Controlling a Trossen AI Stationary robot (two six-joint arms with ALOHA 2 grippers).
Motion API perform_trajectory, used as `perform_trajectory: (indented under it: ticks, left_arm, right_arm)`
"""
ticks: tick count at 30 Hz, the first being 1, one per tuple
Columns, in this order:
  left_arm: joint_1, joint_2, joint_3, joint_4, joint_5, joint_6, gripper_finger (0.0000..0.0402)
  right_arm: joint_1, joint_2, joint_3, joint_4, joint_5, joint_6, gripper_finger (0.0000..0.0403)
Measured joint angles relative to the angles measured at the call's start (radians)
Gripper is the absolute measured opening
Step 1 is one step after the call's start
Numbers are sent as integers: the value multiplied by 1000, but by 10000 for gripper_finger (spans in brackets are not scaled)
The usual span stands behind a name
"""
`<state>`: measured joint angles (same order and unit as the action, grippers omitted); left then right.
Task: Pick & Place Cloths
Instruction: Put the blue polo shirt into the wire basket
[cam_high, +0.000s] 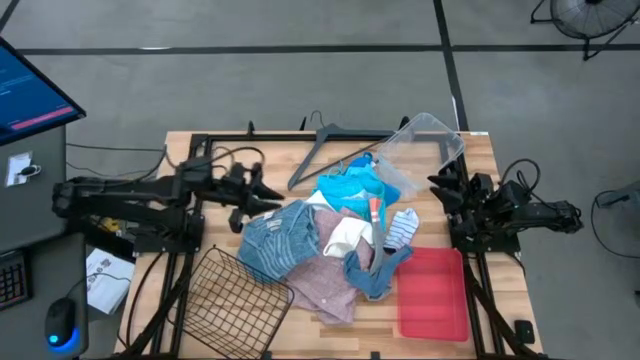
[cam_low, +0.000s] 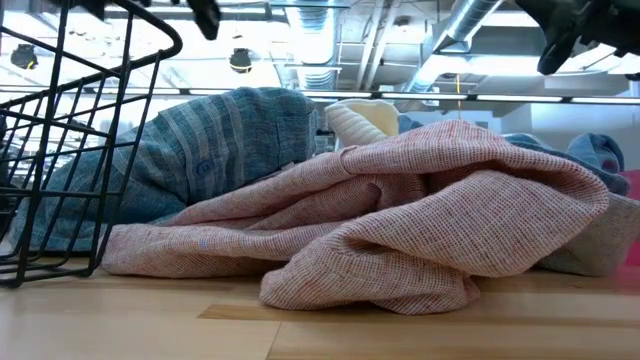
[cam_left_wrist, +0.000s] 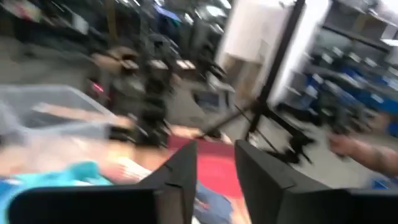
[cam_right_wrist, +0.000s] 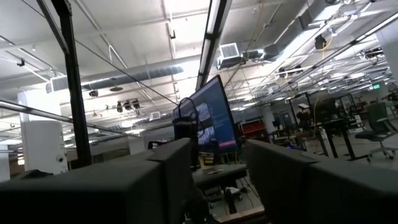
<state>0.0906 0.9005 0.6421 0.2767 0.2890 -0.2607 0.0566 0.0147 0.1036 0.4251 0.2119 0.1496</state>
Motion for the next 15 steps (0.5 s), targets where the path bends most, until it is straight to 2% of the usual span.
perform_trajectory:
  ticks: [3,8,11,15]
  left_arm:
    - [-11,63,63,-55,69,5,143]
    - [-66,134,188,-167,64,102,196]
    - [-121,170,291,-331,-59,195,209]
    - [-206,230,417,-586,-382,272,214]
  right_arm:
    - [0,0,0,-2,0,-2,202]
    - [0,0,0,-3,0,-1,251]
    - [0,0,0,-4,0,-1,261]
    - [0,0,0,-13,0,0,263]
